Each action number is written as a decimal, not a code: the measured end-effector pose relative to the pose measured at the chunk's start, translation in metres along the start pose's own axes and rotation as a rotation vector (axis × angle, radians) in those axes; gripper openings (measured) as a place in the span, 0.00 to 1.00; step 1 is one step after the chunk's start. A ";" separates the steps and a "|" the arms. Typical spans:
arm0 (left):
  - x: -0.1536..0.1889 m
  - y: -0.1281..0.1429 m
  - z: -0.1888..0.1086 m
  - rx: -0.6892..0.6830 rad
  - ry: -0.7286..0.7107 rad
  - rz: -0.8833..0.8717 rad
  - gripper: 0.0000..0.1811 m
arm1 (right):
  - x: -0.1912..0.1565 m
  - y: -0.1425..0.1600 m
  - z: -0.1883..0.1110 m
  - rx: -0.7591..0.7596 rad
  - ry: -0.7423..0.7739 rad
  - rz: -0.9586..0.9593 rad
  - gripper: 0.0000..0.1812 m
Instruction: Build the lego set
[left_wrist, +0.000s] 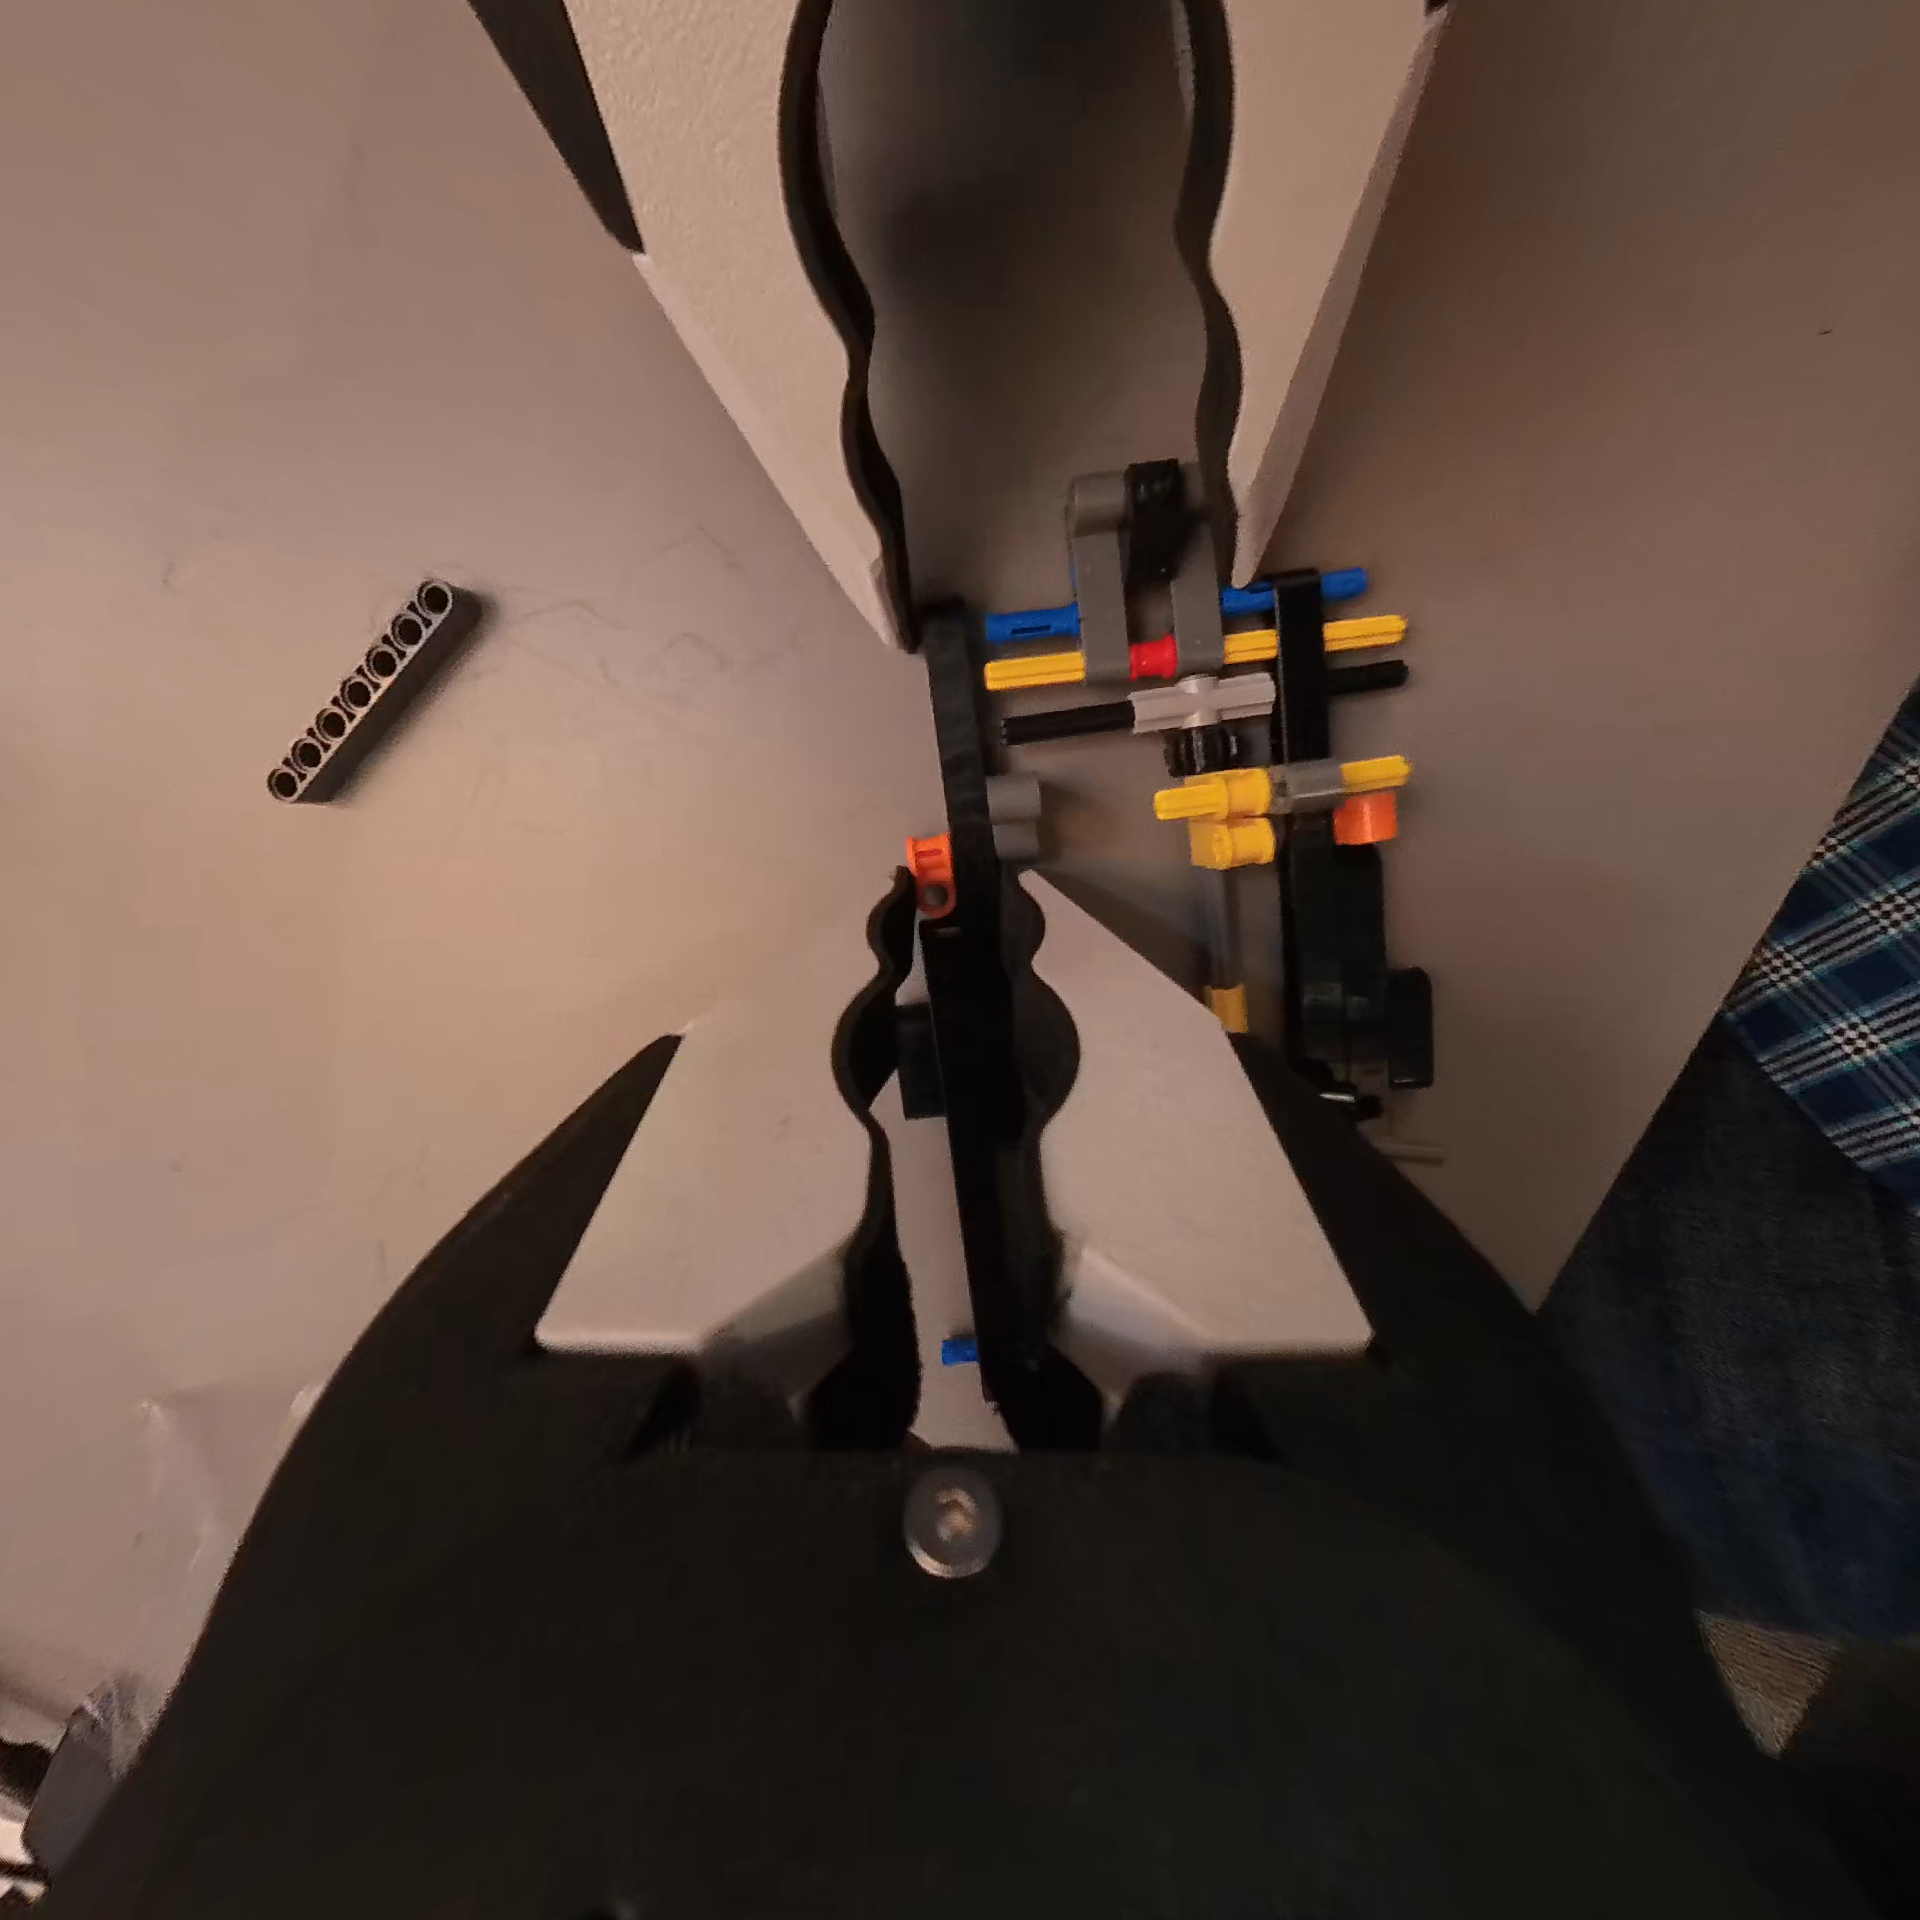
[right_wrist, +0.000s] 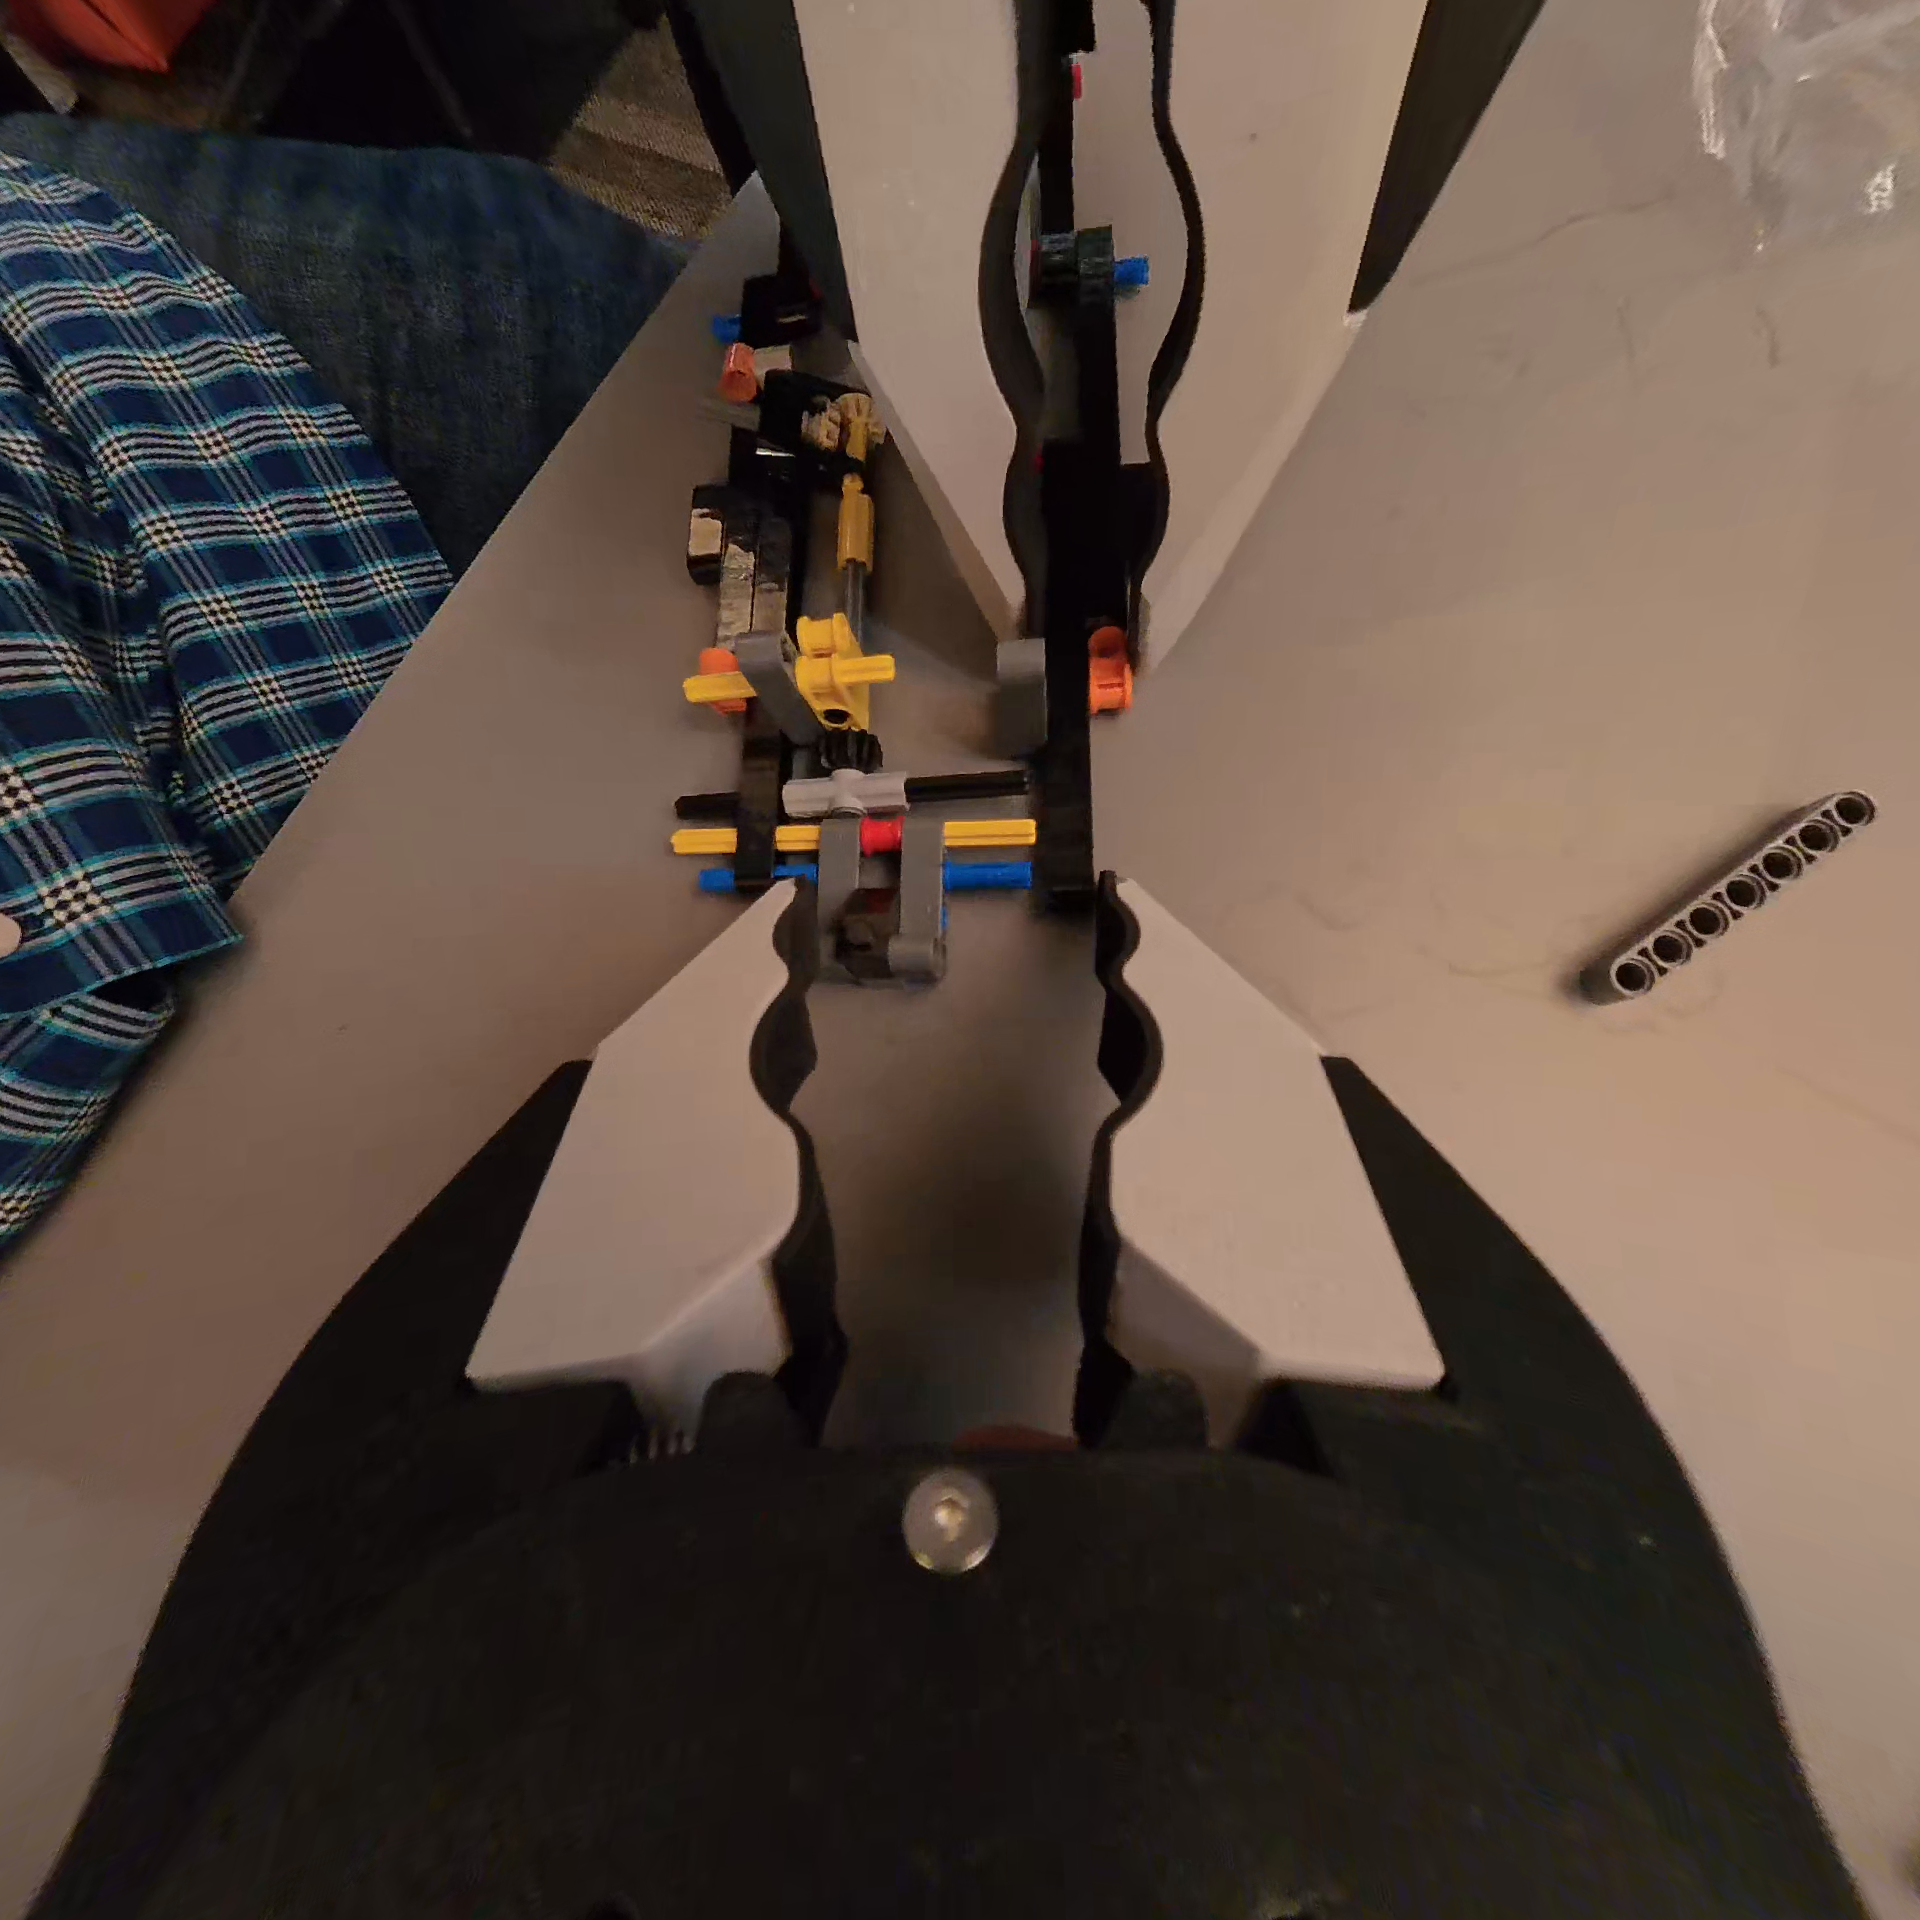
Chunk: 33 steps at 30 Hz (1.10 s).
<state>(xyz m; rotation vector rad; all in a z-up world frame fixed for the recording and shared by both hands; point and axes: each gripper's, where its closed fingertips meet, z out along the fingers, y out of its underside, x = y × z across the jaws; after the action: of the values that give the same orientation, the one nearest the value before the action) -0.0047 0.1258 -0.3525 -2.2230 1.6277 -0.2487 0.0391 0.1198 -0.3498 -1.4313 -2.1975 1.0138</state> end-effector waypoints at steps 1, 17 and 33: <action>0.000 -0.001 -0.001 0.002 -0.010 0.003 0.07 | 0.000 0.000 0.000 0.003 0.001 0.003 0.28; 0.003 0.005 -0.003 -0.053 -0.082 0.048 0.07 | -0.002 -0.002 0.002 0.004 0.005 -0.012 0.27; 0.004 0.004 -0.006 -0.072 -0.129 0.081 0.07 | -0.002 -0.002 0.002 0.007 0.005 -0.013 0.27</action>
<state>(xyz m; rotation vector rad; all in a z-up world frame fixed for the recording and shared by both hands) -0.0092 0.1203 -0.3490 -2.1699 1.6763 -0.0250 0.0374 0.1162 -0.3497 -1.4128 -2.1949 1.0113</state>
